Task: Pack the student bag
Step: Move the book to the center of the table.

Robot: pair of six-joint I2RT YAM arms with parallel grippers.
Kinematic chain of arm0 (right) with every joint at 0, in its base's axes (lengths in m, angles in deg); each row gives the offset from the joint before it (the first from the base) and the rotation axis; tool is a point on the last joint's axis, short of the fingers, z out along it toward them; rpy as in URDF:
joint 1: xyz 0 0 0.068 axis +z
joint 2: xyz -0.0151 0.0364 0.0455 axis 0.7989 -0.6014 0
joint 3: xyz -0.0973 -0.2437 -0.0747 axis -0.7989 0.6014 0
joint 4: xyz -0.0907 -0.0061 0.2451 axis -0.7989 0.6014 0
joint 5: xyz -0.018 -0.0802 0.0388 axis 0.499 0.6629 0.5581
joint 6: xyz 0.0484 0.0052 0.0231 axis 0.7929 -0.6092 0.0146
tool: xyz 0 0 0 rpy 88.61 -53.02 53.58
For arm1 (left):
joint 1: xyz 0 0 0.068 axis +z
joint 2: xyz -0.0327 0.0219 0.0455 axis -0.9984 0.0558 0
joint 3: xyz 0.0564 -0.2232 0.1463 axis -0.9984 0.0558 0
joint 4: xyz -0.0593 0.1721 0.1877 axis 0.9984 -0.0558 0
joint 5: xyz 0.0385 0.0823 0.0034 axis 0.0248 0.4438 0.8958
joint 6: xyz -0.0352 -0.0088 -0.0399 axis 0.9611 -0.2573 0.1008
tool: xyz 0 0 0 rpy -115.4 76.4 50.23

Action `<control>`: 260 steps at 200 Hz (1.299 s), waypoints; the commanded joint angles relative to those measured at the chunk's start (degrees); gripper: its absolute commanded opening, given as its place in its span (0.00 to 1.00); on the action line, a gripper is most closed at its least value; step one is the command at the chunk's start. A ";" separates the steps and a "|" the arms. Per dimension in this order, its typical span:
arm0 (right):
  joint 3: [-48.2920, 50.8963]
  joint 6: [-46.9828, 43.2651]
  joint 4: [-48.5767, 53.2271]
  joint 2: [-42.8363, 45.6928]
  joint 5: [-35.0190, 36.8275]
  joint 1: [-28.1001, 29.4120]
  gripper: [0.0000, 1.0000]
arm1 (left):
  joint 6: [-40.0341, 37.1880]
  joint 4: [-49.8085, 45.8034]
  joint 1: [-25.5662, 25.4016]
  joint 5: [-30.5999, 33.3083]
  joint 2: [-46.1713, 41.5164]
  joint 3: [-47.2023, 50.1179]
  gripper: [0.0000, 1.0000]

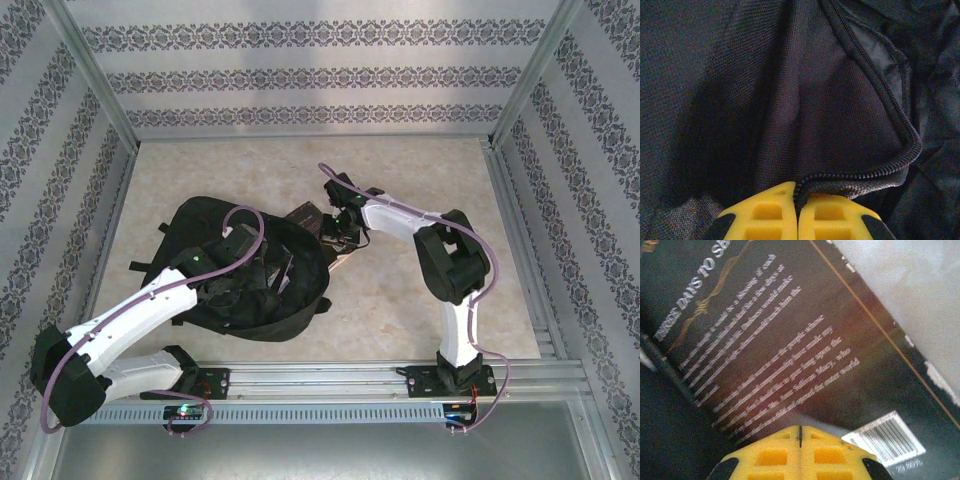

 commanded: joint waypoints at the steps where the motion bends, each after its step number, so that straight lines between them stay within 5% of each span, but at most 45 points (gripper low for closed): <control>1: -3.11 -2.17 6.53 -2.48 4.21 -0.06 0.00 | 1.45 -3.02 0.77 0.96 -0.79 0.03 0.00; 70: 3.44 -3.39 9.64 0.79 11.59 -4.54 0.00 | -1.09 -5.32 4.99 3.34 -0.28 -1.31 0.00; 174: 29.12 -0.66 7.49 21.55 3.68 -1.84 0.00 | -9.11 -3.73 9.70 6.37 11.07 -10.89 0.02; 192: 30.88 -1.13 7.43 22.34 -2.33 -1.20 0.00 | -11.89 -4.29 9.72 5.04 13.65 -14.31 0.16; 213: 28.98 -4.23 11.40 26.16 -1.14 -1.75 0.01 | -14.92 -4.48 8.92 1.08 15.86 -20.10 0.32; 239: 29.56 -3.92 10.29 33.78 -3.77 -8.90 0.17 | -17.72 -3.06 4.88 -0.55 17.74 -26.44 0.57; 260: 30.24 -3.83 9.41 35.28 -6.50 -14.63 0.24 | -18.97 0.75 0.74 -4.73 20.61 -29.31 0.67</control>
